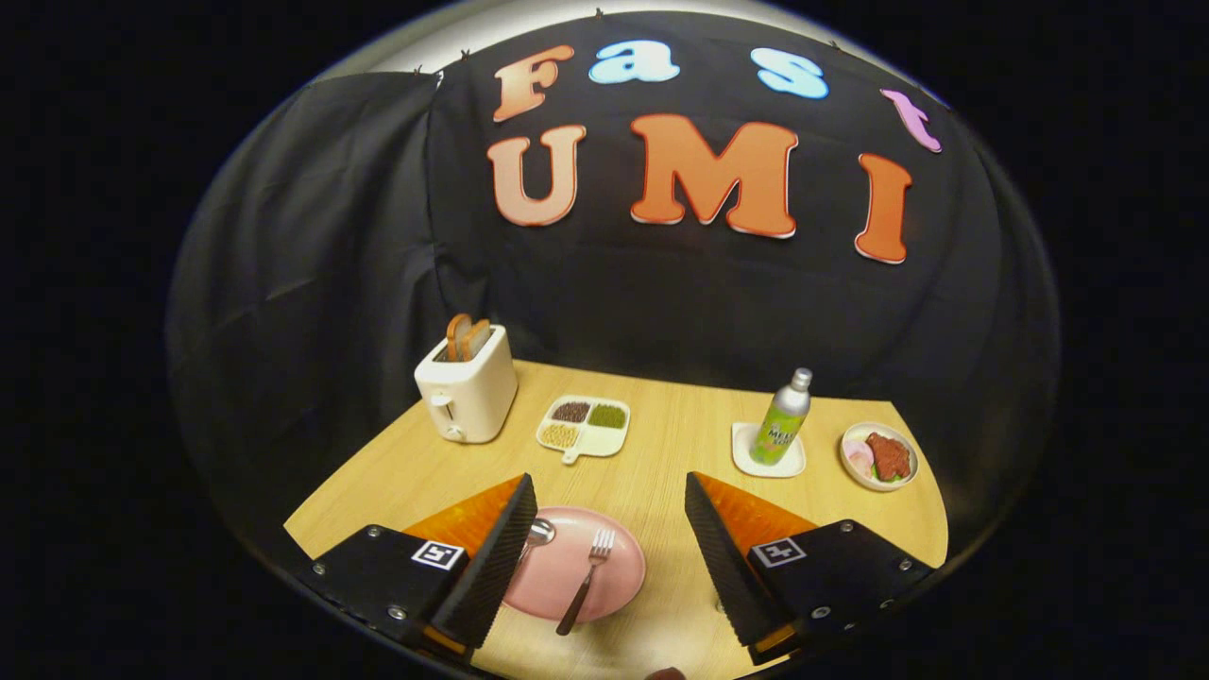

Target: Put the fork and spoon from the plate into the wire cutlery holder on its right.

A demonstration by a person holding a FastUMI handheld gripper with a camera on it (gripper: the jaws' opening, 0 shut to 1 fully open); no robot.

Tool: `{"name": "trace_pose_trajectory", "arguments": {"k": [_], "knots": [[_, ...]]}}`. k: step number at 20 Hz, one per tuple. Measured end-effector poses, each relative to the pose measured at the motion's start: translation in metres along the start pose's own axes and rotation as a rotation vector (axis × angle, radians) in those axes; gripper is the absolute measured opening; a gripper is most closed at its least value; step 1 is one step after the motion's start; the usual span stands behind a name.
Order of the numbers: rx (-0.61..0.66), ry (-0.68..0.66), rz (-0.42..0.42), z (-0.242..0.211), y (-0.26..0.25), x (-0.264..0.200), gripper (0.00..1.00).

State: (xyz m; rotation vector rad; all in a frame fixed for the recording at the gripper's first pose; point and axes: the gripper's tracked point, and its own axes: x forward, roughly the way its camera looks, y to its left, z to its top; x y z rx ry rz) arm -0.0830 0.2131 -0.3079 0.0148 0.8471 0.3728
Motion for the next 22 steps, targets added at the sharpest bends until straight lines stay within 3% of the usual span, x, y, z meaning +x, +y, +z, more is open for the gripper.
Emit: {"name": "trace_pose_trajectory", "arguments": {"k": [6, 10, 18, 22], "knots": [[0.018, 0.275, 0.044, -0.088, 0.030, 0.037, 0.92], [0.026, 0.438, 0.048, -0.136, 0.041, 0.052, 0.83], [0.030, 0.696, -0.008, -0.190, 0.036, 0.068, 0.55], [0.052, 0.775, -0.033, -0.204, 0.033, 0.070, 0.37]]}}
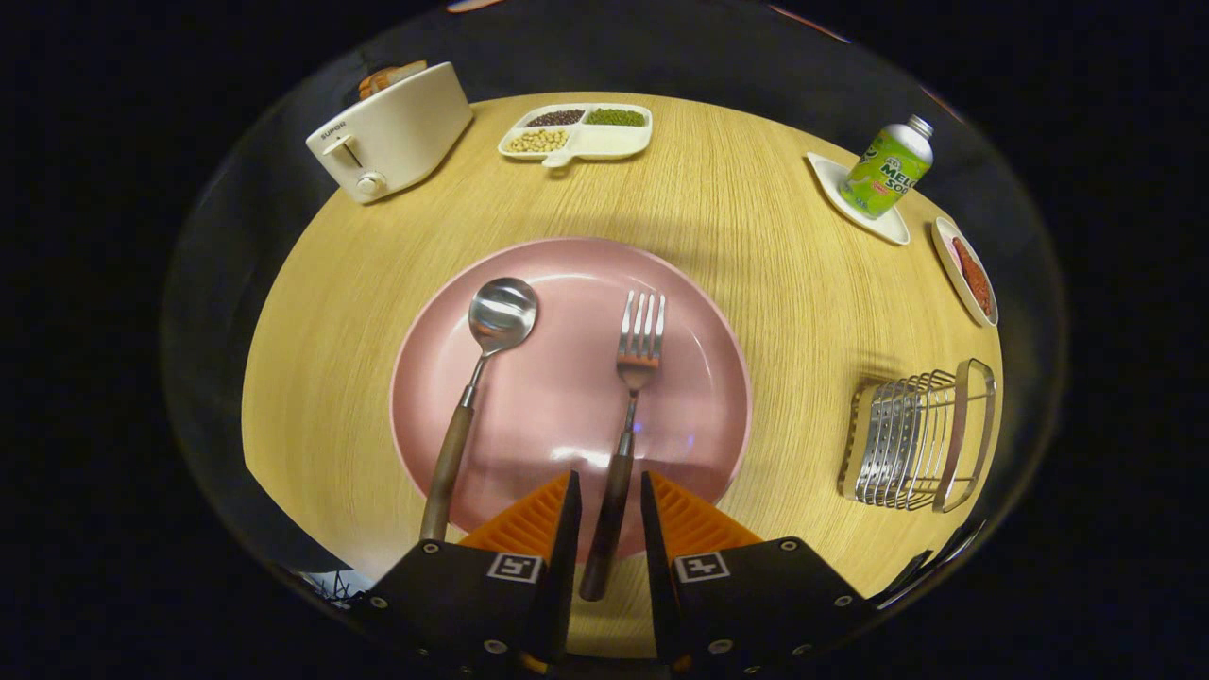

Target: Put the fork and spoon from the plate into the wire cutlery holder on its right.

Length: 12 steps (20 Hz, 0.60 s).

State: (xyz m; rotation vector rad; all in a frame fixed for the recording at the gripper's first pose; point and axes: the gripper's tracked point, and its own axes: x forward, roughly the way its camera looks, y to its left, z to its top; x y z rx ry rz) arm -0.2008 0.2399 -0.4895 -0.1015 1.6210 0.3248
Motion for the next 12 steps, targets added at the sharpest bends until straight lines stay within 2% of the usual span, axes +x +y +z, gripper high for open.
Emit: {"name": "trace_pose_trajectory", "arguments": {"k": [1, 5, 9, 12], "knots": [[0.006, 0.009, -0.006, -0.002, 0.000, 0.002, 0.29], [0.030, 0.018, -0.020, -0.001, -0.004, 0.006, 0.13], [0.061, -0.035, 0.007, 0.006, -0.003, -0.005, 0.06], [0.097, -0.100, 0.028, 0.014, -0.005, -0.030, 0.05]]}}
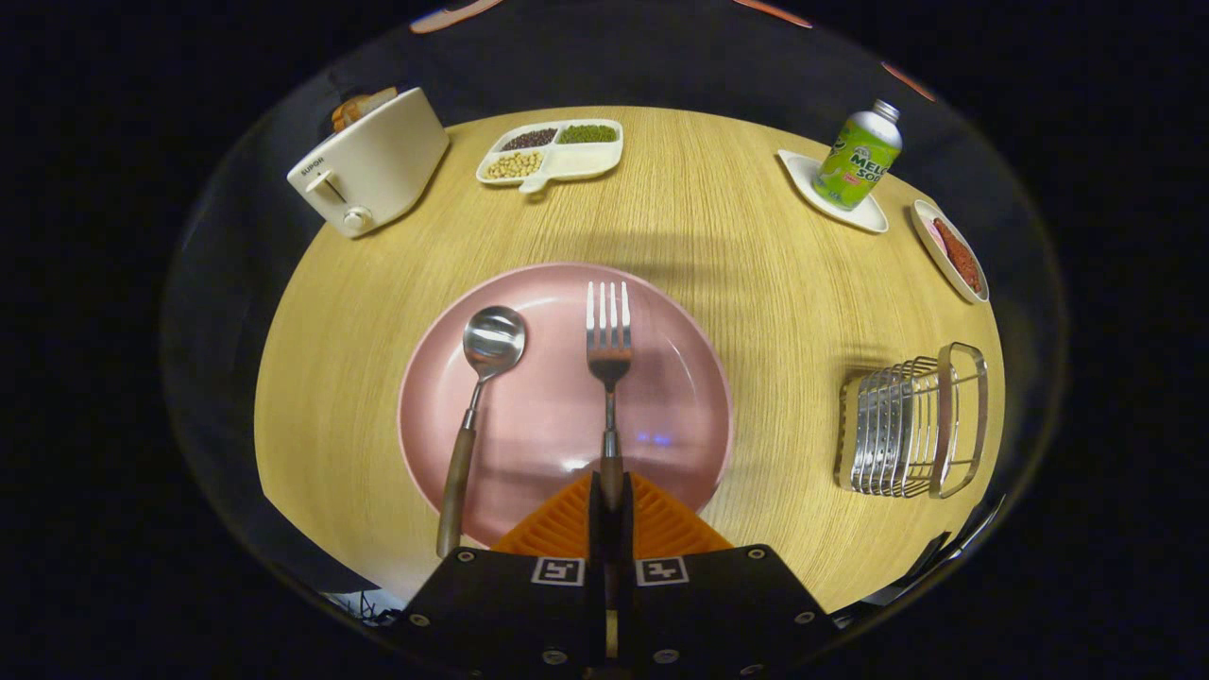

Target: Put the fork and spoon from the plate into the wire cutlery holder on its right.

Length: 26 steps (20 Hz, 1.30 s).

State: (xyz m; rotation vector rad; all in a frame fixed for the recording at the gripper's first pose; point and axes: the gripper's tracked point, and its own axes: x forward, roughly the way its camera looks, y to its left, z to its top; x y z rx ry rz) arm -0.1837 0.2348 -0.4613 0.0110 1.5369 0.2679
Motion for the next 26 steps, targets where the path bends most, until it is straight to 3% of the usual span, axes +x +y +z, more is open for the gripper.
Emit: {"name": "trace_pose_trajectory", "arguments": {"k": [7, 13, 19, 26], "knots": [[0.071, -0.158, -0.037, 0.014, -0.037, -0.079, 0.05], [0.127, -0.207, -0.145, 0.004, -0.121, -0.143, 0.06], [0.089, -0.099, -0.166, -0.014, -0.181, -0.151, 0.05], [0.025, 0.102, -0.082, -0.024, -0.205, -0.123, 0.05]]}}
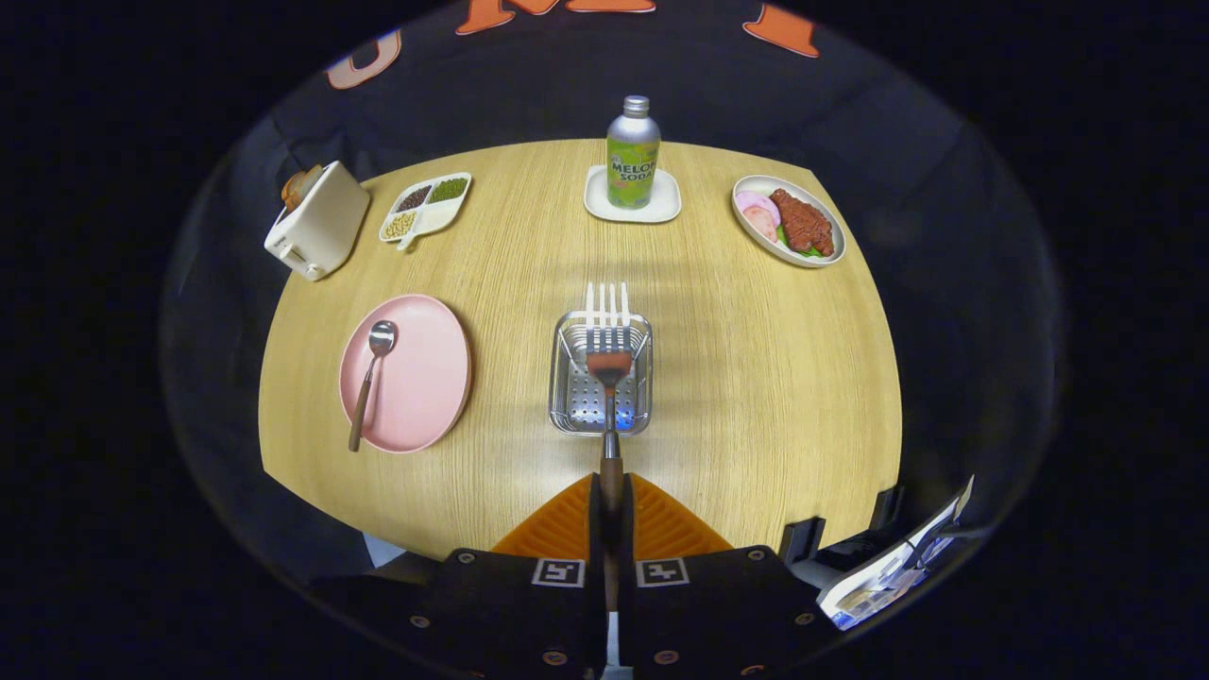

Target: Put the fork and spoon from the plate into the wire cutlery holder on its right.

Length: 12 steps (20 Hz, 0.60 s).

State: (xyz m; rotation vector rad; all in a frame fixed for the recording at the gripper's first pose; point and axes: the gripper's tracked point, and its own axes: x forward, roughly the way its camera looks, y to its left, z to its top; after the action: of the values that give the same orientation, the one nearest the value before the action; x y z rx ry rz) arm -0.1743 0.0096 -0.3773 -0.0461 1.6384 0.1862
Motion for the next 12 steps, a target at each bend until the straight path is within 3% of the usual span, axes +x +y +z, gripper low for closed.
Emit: {"name": "trace_pose_trajectory", "arguments": {"k": [12], "knots": [[-0.160, 0.273, 0.072, -0.010, -0.009, 0.033, 0.07]]}}
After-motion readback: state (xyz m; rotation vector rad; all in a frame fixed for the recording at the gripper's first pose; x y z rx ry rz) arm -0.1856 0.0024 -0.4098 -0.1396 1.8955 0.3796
